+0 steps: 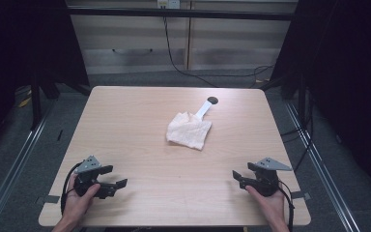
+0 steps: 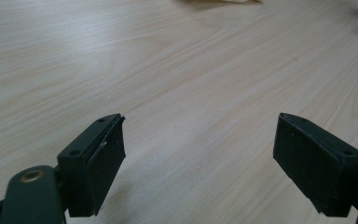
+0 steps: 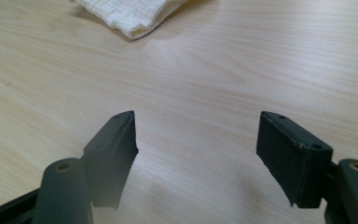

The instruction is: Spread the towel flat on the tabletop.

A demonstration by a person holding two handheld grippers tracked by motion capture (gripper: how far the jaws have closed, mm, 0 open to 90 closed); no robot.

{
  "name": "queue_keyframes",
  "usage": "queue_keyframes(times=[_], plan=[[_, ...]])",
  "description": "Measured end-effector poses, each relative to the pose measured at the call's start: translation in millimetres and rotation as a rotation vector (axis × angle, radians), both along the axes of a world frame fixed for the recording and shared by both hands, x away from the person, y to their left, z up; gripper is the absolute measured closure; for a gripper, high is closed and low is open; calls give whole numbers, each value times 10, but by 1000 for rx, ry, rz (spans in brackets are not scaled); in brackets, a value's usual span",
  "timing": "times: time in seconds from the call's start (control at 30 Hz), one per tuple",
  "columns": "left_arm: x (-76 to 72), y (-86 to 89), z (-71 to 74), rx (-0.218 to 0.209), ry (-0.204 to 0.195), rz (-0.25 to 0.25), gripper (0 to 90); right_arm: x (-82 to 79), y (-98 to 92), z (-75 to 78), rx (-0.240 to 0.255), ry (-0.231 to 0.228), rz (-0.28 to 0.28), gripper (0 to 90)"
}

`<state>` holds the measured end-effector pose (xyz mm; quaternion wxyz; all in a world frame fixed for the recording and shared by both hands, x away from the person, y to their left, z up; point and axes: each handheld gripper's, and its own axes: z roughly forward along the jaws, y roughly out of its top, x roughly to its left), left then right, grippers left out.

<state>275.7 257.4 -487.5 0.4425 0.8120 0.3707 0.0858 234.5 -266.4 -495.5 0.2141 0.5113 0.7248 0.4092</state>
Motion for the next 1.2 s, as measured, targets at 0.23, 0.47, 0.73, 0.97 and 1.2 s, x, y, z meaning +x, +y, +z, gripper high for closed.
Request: queue_keyframes(times=[0.23,0.47,0.73,0.97,1.2], plan=[[15,-3,-7,0,7,1,163,11,18,-14,20,41,19,290],[52,7,-23,6,15,6,161,12,11,-8,61,60,67,367],[30,-3,6,1,3,-2,160,26,95,54,76,47,108,383],[52,-21,1,-3,5,-8,160,173,283,72,75,54,168,462],[60,-23,12,-5,2,-16,160,455,574,154,49,92,270,510]])
